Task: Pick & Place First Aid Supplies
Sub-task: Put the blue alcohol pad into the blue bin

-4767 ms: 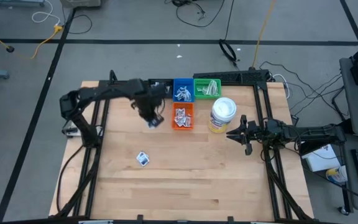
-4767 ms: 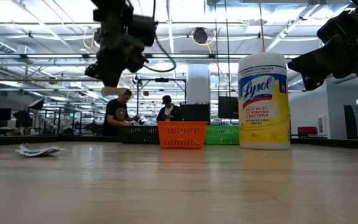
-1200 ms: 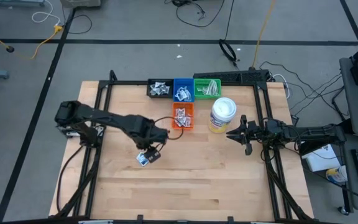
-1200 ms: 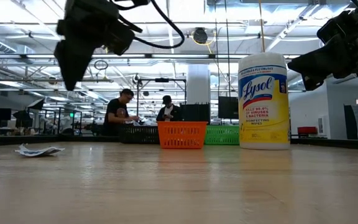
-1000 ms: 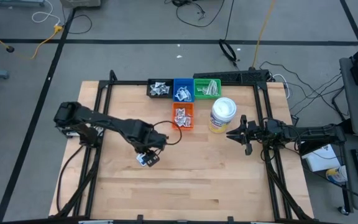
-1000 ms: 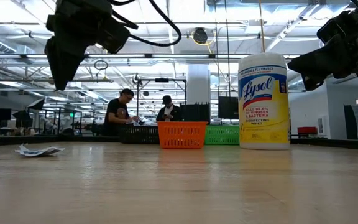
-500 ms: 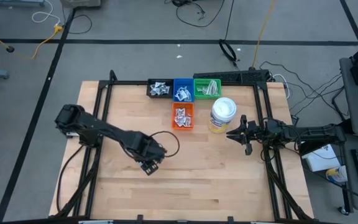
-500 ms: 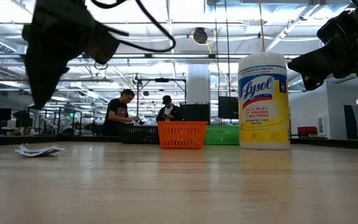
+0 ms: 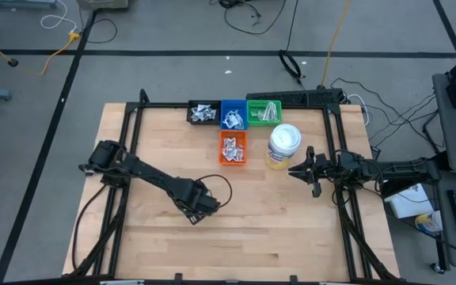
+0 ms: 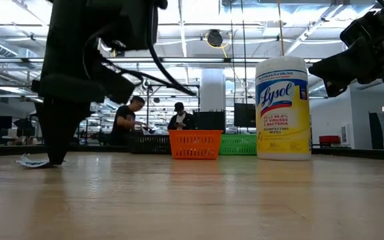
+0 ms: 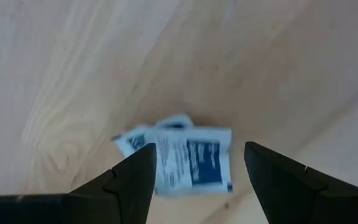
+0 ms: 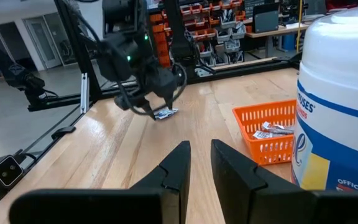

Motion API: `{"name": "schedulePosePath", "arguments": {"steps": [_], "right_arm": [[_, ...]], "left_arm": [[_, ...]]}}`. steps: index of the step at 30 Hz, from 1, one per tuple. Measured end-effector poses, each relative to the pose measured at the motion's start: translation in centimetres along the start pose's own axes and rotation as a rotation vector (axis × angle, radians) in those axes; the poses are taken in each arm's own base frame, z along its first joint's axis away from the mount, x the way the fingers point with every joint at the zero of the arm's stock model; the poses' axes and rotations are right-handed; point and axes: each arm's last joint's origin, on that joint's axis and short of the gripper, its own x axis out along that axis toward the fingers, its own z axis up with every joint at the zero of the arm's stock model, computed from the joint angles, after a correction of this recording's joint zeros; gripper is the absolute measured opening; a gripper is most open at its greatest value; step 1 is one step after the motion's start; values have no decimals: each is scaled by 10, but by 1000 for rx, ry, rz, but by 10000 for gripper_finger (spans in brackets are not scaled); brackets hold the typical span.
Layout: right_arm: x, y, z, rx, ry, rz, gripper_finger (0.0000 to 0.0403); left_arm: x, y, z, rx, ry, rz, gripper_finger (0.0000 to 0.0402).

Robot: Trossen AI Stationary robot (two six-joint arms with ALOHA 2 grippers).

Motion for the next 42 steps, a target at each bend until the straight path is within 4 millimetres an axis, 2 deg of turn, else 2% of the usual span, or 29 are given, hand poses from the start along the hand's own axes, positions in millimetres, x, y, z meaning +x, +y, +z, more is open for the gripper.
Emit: {"name": "schedulePosePath", "arguments": {"steps": [9, 18, 22, 32, 42], "right_arm": [[0, 0, 0, 0, 1, 0, 59], [0, 0, 0, 0, 1, 0, 59], [0, 0, 0, 0, 0, 0, 59], [0, 0, 0, 0, 0, 0, 59], [0, 0, 0, 0, 1, 0, 59]], "left_arm": [[13, -4, 1, 16, -11, 39, 243], [14, -7, -1, 22, 26, -4, 132], [14, -8, -1, 22, 36, -17, 99], [12, -8, 0, 55, 92, -57, 97], [-1, -1, 0, 23, 107, -91, 62]]}}
